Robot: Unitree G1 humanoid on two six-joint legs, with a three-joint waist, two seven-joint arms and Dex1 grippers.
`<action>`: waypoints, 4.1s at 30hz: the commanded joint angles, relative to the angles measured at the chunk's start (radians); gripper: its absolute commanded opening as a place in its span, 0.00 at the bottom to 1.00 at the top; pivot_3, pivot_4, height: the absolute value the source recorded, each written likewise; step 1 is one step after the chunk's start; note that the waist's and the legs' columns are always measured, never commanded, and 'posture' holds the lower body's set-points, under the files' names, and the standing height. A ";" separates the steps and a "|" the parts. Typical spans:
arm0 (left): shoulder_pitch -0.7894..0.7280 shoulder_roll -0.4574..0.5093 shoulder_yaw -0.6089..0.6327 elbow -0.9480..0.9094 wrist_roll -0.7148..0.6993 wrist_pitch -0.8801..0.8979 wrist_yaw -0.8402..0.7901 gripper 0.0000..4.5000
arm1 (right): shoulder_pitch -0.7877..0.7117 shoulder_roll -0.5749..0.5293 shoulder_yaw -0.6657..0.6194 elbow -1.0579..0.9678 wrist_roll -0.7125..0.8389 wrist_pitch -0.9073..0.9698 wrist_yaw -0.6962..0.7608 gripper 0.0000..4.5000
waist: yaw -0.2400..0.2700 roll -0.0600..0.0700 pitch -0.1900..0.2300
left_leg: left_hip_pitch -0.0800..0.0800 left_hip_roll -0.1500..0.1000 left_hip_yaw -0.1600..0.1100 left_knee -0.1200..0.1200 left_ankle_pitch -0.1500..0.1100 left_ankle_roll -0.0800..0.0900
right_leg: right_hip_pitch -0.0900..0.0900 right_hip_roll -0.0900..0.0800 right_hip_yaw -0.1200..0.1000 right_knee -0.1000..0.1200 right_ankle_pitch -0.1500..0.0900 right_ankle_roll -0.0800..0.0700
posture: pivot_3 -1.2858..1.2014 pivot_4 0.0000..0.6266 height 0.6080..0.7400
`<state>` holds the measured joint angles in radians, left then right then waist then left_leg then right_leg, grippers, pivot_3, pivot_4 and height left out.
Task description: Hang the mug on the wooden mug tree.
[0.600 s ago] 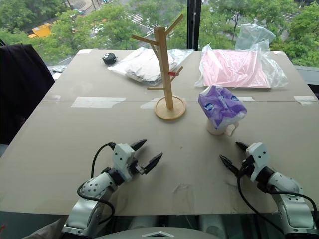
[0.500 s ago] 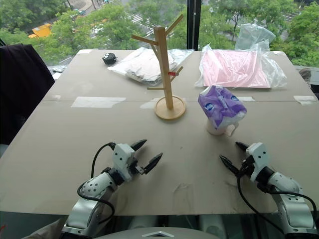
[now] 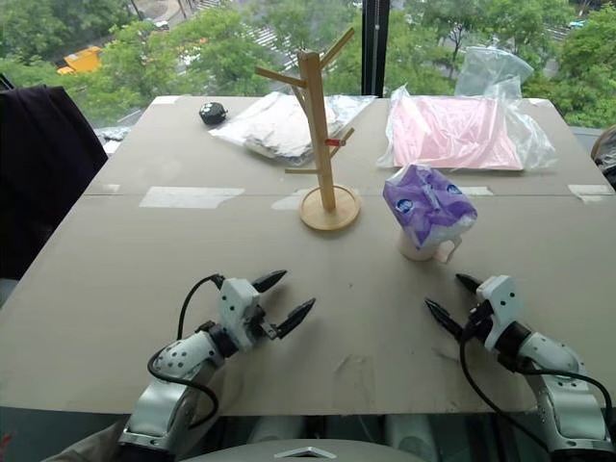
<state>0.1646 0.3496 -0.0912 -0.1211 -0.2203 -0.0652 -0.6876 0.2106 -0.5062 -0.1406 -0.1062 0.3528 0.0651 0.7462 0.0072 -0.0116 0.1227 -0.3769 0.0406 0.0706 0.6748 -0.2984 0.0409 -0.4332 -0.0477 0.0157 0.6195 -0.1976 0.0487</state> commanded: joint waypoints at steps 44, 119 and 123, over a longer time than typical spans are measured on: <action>-0.547 0.327 0.060 -0.458 -0.445 0.654 -0.199 1.00 | -0.347 -0.273 0.036 -0.444 0.084 0.531 -0.211 0.65 | 0.005 -0.015 0.030 | -0.012 -0.004 0.000 0.007 0.000 0.000 | -0.007 0.002 -0.001 0.003 0.000 0.000 | 0.52 0.24 1.00; -0.595 0.190 -0.229 -0.330 -0.010 0.646 -0.066 1.00 | -0.131 0.110 -0.118 -0.330 0.085 0.520 -0.400 0.98 | 0.005 -0.012 0.029 | -0.006 -0.003 -0.007 0.011 0.000 0.000 | 0.002 0.012 0.009 0.006 0.001 0.000 | 0.52 0.24 1.00; -0.598 0.184 -0.225 -0.324 -0.008 0.641 -0.069 1.00 | -0.152 0.122 -0.101 -0.291 0.063 0.487 -0.398 0.98 | 0.004 -0.012 0.029 | -0.005 -0.003 -0.007 0.011 0.000 0.000 | 0.002 0.012 0.010 0.006 0.001 0.000 | 0.52 0.24 1.00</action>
<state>-0.4280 0.5388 -0.3272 -0.4174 -0.2262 0.5865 -0.7558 0.0719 -0.3851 -0.2398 -0.3867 0.4248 0.5879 0.3467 0.0115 -0.0232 0.1519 -0.3822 0.0372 0.0635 0.6856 -0.2980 0.0406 -0.4313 -0.0358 0.0253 0.6261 -0.1971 0.0482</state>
